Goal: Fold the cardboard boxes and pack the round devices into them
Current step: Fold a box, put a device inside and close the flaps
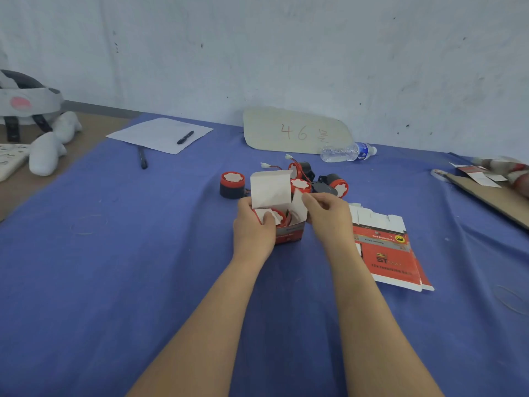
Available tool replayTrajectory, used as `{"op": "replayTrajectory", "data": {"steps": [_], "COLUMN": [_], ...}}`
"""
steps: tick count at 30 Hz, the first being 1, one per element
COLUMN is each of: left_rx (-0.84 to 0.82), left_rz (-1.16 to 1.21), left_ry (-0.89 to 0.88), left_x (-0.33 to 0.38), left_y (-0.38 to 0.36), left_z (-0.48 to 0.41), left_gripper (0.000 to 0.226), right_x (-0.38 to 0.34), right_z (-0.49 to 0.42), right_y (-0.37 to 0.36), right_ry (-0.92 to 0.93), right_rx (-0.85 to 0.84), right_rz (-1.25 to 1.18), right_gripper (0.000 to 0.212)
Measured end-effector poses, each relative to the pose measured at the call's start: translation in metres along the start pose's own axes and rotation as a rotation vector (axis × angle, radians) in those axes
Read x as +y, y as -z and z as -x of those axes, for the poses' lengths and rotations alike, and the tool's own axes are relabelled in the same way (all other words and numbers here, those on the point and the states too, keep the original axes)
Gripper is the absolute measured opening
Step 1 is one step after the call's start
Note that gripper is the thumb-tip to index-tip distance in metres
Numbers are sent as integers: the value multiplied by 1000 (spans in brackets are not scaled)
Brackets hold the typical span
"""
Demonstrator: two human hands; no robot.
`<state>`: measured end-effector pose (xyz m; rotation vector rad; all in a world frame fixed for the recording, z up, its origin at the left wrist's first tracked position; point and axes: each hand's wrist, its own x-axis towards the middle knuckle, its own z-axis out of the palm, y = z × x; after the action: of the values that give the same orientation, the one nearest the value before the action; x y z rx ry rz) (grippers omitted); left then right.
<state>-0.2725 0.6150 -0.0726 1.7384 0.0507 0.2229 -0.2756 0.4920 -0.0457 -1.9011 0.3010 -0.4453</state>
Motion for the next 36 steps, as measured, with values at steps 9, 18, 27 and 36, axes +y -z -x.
{"op": "replayTrajectory", "data": {"steps": [9, 18, 27, 36], "left_rx": [-3, 92, -25, -184], "left_rz": [10, -122, 86, 96], "left_ry": [-17, -50, -58, -83], "left_x": [-2, -2, -3, -6], "left_y": [-1, 2, 17, 28], "left_z": [-2, -4, -10, -12], "left_gripper": [27, 37, 35, 9], "right_x": [11, 14, 17, 20], "right_z": [2, 0, 3, 3], "right_y": [-8, -9, -1, 7], "right_ry": [29, -93, 129, 123], "right_rx": [-206, -256, -399, -476], "right_rz": [157, -3, 48, 130], "right_gripper": [30, 49, 33, 46]}}
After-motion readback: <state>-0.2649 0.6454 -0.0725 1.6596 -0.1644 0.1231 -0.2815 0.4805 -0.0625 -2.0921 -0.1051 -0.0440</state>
